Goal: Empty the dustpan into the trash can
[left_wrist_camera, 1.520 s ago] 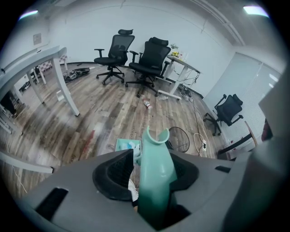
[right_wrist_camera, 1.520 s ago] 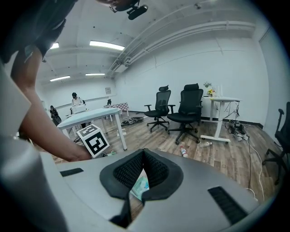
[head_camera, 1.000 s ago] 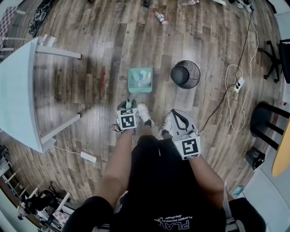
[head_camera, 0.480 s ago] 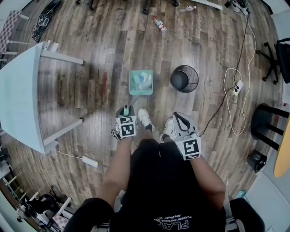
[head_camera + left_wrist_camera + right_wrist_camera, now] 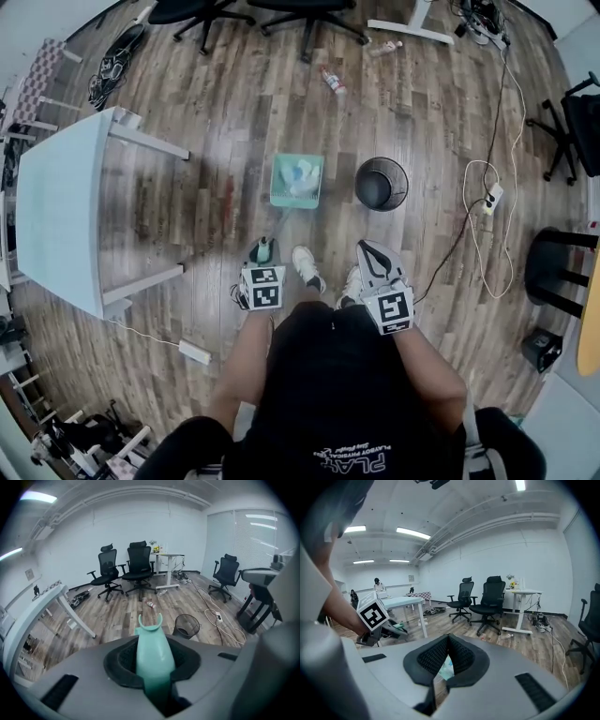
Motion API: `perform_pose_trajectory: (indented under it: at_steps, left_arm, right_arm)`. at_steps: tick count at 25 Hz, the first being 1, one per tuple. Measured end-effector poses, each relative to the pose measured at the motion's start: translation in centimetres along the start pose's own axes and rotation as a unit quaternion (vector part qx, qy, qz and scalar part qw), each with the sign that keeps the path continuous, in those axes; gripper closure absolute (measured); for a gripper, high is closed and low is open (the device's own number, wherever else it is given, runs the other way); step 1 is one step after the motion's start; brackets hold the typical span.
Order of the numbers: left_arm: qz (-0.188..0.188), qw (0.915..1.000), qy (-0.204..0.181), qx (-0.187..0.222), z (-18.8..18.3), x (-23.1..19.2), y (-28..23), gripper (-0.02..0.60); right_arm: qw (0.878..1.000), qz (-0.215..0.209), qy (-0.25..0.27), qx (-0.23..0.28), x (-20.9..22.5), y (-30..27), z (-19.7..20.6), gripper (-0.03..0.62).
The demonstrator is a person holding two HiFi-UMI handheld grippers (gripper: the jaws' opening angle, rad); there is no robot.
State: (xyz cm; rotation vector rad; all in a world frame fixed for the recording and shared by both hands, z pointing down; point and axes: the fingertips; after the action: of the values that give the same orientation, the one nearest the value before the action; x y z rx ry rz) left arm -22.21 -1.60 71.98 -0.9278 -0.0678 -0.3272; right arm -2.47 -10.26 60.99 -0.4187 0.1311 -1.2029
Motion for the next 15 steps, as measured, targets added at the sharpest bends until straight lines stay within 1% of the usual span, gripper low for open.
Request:
perform_pose_trajectory:
  at_steps: [2,6,8,10,13,15]
  left_arm:
    - [-0.001,0.9999,-0.011,0.011,-0.4,0.5,1.7,0.485]
    - [-0.004,0.9995,-0.020,0.024,-0.6,1.6,4.6,0.485]
    - [-0.005,0.9988,-0.035,0.035,-1.0,2.2,5.8,0.485]
    - [-0.003,0.9975,-0.049,0.050,-1.6,2.9,7.0,0.485]
    - [0.001,0.9957,-0.067,0.063,-2.1,3.7,8.4,0.485]
    - [0.006,0.9931,-0.088,0.076,-2.5,4.3,9.4,0.485]
  right_arm:
    - [1.000,0.000,0.003,0.007,0.0,1.3,-0.1,0.577]
    - [1.000,-0.006,0.011,0.016,0.0,3.9,0.1,0.577]
    - [1.000,-0.005,0.016,0.017,0.2,5.2,0.2,0.577]
    - [1.000,0.002,0.016,0.017,0.6,6.5,0.4,0.577]
    - [1.000,0.022,0.006,0.015,1.0,8.4,1.2,0.577]
    - [0.999,0.038,-0.005,0.014,0.9,9.7,2.0,0.577]
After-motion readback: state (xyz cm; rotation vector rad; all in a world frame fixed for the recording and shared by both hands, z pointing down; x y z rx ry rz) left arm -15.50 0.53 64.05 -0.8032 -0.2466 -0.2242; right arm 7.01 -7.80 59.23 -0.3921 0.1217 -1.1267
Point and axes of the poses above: the fingertips, and each gripper's own axes: y backward along the fingers, x to its right, z out of its underside, and after that the axes turned 10 degrees about -z, right-handed
